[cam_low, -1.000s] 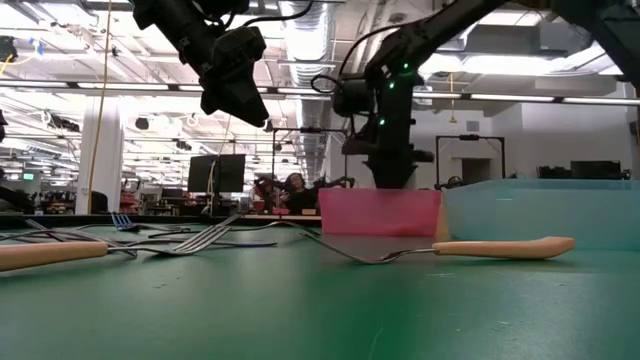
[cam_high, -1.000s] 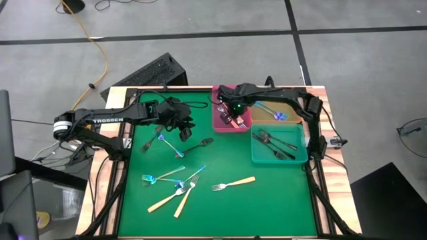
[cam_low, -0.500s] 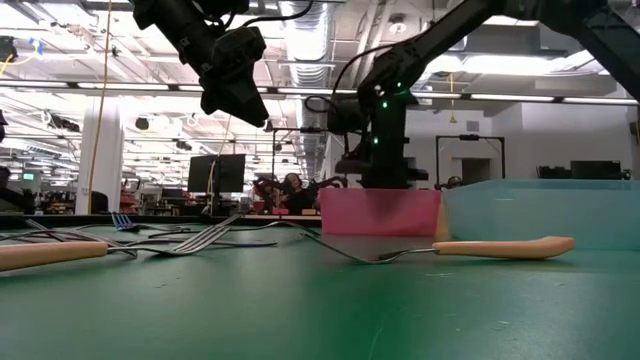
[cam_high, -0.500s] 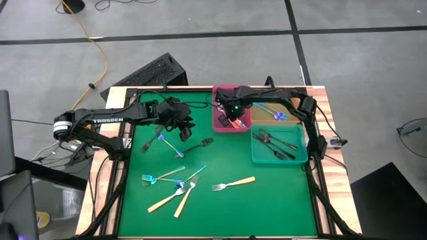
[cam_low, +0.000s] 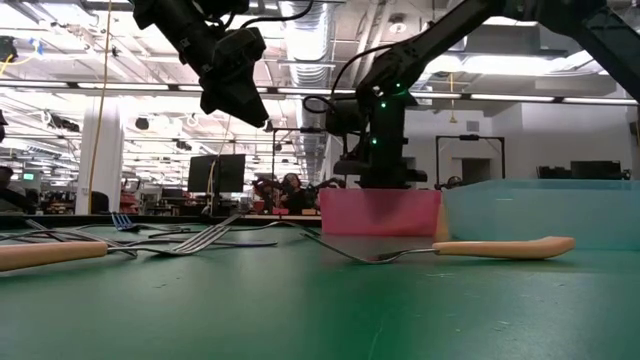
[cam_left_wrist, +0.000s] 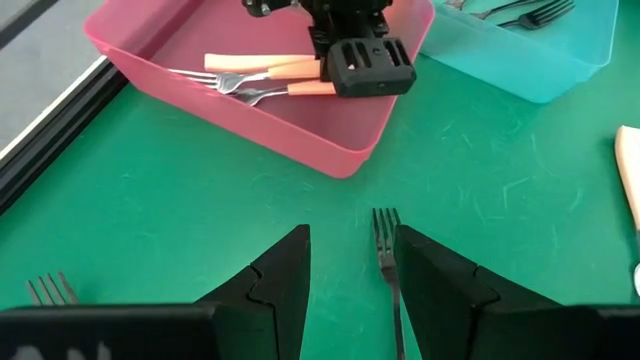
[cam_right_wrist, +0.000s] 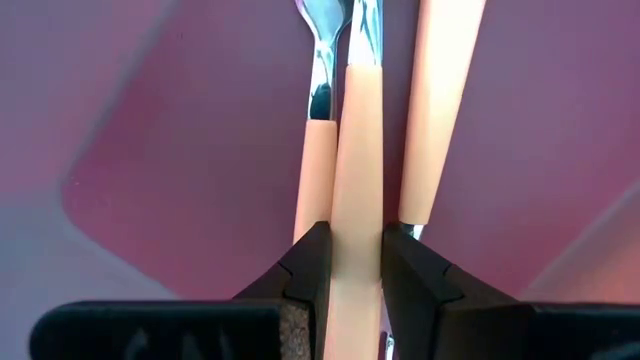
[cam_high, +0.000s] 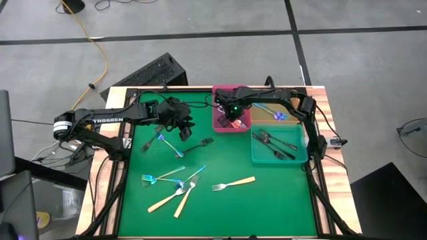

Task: Sort silverware by color (type)
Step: Put the yellow fork into the pink bin

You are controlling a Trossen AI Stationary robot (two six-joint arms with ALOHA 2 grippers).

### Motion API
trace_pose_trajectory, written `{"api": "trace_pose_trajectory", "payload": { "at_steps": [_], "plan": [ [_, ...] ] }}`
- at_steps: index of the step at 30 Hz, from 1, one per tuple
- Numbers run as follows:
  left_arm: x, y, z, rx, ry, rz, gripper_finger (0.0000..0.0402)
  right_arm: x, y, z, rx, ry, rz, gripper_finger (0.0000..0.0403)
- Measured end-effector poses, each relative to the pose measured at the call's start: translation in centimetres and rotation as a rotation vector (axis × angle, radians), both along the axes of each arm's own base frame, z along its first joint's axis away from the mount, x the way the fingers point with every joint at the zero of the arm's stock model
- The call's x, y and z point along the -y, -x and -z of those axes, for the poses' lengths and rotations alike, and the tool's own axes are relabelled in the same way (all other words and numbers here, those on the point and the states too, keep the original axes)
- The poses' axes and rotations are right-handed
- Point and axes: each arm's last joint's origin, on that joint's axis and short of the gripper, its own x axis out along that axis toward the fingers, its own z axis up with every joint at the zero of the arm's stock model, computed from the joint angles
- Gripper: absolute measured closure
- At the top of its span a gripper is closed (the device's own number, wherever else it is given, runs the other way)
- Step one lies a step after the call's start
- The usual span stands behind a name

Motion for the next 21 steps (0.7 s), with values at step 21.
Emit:
{"api": "trace_pose_trajectory", "payload": {
  "at_steps": [21],
  "plan": [
    [0.0,0.0,0.0,0.0,0.0,0.0,0.0272,0.64,0.9,0.05,-0.052,-0.017,-0.001,0.0305]
  ]
}}
